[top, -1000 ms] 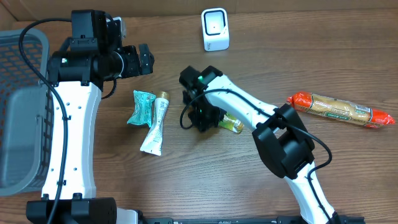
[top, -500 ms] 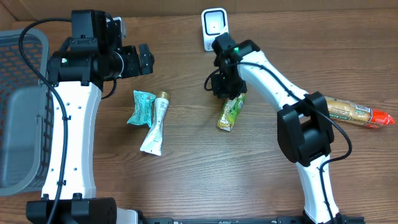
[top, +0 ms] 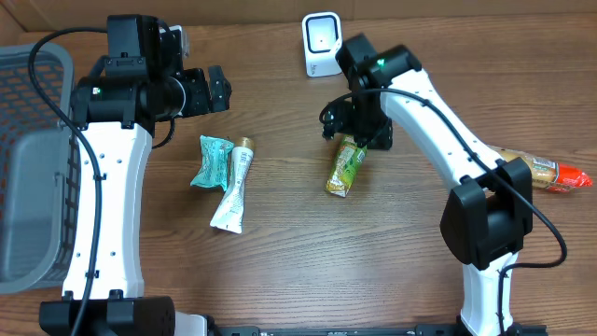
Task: Scan the item barcode
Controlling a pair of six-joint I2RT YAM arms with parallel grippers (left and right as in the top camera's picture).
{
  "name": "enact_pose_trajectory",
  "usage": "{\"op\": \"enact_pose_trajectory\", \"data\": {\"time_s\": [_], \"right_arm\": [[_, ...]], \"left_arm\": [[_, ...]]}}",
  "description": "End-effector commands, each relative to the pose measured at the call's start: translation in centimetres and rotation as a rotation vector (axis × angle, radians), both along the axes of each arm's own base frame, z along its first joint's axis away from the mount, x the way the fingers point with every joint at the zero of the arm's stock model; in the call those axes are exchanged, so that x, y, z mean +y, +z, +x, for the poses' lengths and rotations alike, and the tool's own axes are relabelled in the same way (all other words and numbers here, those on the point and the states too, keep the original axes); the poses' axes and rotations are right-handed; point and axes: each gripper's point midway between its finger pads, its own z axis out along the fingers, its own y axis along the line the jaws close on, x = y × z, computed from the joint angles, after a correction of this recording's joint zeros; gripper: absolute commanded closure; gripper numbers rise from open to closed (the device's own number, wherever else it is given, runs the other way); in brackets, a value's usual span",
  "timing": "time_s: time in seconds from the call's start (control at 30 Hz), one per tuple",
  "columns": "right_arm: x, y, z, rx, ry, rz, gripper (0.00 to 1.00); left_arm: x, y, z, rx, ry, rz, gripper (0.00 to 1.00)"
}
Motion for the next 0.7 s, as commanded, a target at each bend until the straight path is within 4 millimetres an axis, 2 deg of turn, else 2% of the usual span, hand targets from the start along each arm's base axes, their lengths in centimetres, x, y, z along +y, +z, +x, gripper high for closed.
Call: {"op": "enact_pose_trajectory", "data": {"time_s": [0.0,0.17,0.27,0.37,0.5,0.6,0.67], "right_arm": [[-0.8,-3.2,-2.0,0.094,-0.072,-0.03,0.11],[0.1,-6.0,-3.7,0.157,-0.071,0.043,0.12],[0.6,-6.9,-4.0,0.164,-0.069,0.077,0.14],[0.9,-7.4,-4.1,0.165,-0.09,0.084,0.2],[1.4,-7.6,-4.1,0.157,-0.1,0.088,0.33],[2.0,-7.6,-4.1,0.146,-0.087,0.093,0.48],[2.1,-7.7,-4.1,0.142,-0.083,0.09,0.61]], "left_arm": [[-0.2,0.5,0.1,-0.018,-0.025,0.007,0.0],[-0.2,0.5,0.1,-0.018,-0.025,0.007,0.0],[-0.2,0.5,0.1,-0.018,-0.025,0.006,0.01],[-0.2,0.5,0.1,-0.018,-0.025,0.007,0.0],[-0.2,0.5,0.1,-0.018,-0.025,0.007,0.0],[-0.2,0.5,0.1,-0.018,-0.025,0.006,0.01],[-0.2,0.5,0.1,-0.018,-0.025,0.007,0.0]]}}
